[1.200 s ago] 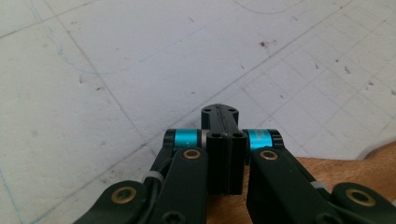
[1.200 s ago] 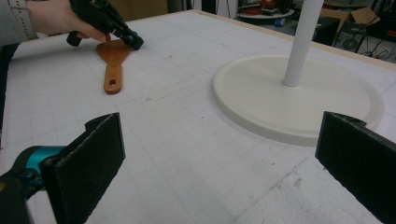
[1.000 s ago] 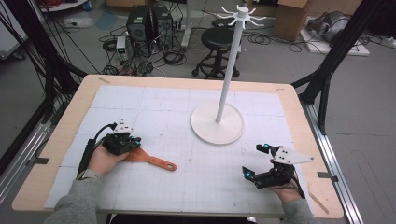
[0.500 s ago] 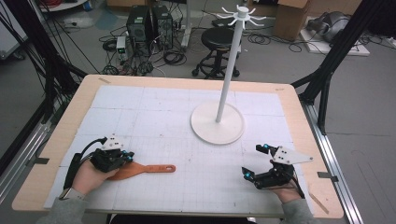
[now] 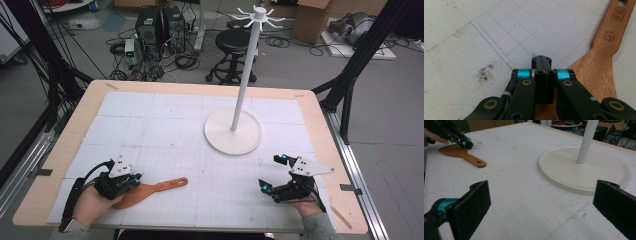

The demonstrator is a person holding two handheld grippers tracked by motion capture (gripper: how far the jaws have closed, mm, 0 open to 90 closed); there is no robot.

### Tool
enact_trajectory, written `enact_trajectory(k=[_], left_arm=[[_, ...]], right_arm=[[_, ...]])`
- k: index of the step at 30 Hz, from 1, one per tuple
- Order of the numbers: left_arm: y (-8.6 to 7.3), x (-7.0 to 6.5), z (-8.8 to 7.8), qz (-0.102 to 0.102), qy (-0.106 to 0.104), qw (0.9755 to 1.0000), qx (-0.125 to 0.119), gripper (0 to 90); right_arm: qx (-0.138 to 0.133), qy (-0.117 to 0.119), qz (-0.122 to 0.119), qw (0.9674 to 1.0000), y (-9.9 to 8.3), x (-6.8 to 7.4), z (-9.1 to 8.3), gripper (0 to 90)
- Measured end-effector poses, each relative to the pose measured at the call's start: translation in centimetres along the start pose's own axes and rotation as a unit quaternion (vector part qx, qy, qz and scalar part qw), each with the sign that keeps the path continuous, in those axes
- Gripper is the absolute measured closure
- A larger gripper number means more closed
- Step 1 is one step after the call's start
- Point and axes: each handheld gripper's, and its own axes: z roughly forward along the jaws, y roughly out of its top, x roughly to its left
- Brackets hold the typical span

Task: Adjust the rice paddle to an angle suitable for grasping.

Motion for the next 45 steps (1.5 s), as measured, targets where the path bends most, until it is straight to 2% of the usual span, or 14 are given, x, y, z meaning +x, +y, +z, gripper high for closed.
enact_trajectory(k=[3,5,7,9,11,13,17,21,24,28,31,35,41,45], left_arm=[[0.0,0.3,-0.1,0.0,-0.001,1.0,-0.005,89.7],[0.3,0.4,-0.5,-0.007,0.003,0.9996,-0.025,89.7],[0.7,0.2,-1.0,-0.015,-0.005,0.9986,-0.05,89.6],[1.2,-0.7,-1.3,-0.009,-0.026,0.9974,-0.067,89.6],[1.6,-1.9,-1.2,0.004,-0.054,0.9957,-0.076,89.6],[2.0,-3.2,-0.8,0.028,-0.077,0.9938,-0.076,89.6],[2.6,-5.4,-0.2,0.051,-0.126,0.9877,-0.078,89.0],[3.1,-7.0,0.8,0.077,-0.141,0.9851,-0.062,89.1],[3.1,-7.3,1.4,0.088,-0.141,0.985,-0.047,89.5],[3.0,-6.9,1.9,0.085,-0.124,0.9879,-0.035,89.6],[2.7,-6.1,2.2,0.072,-0.103,0.9918,-0.024,89.6],[2.7,-5.1,2.4,0.058,-0.096,0.9934,-0.027,89.6],[2.9,-4.9,2.7,0.058,-0.095,0.9935,-0.025,89.6],[3.1,-4.7,2.1,0.059,-0.114,0.9906,-0.045,89.6]], right_arm=[[-0.003,0.0,0.001,1.0,0.0,-0.1,0.0,0.0],[-0.004,0.0,0.0,1.0,0.0,-0.1,0.0,0.0],[-0.002,0.0,-0.001,1.0,0.0,-0.1,0.1,0.1],[0.002,0.001,0.002,1.0,0.0,-0.1,0.1,0.0],[0.001,0.001,0.0,1.0,0.0,-0.1,0.1,0.0],[0.001,0.001,0.0,1.0,0.0,-0.1,0.1,0.0],[-0.001,0.001,0.001,1.0,0.0,-0.1,0.0,0.0],[0.001,0.003,0.0,1.0,0.0,-0.1,0.1,0.0],[0.0,0.003,-0.001,1.0,0.0,-0.1,0.1,0.0],[0.001,0.002,0.0,1.0,0.0,0.0,0.1,0.0],[0.003,0.004,-0.002,1.0,0.0,0.0,0.1,0.0],[0.003,0.004,-0.001,1.0,0.0,0.0,0.1,0.0],[0.005,0.003,-0.002,1.0,-0.1,0.0,0.1,0.0],[0.003,0.004,-0.002,1.0,0.0,0.0,0.1,0.0]])
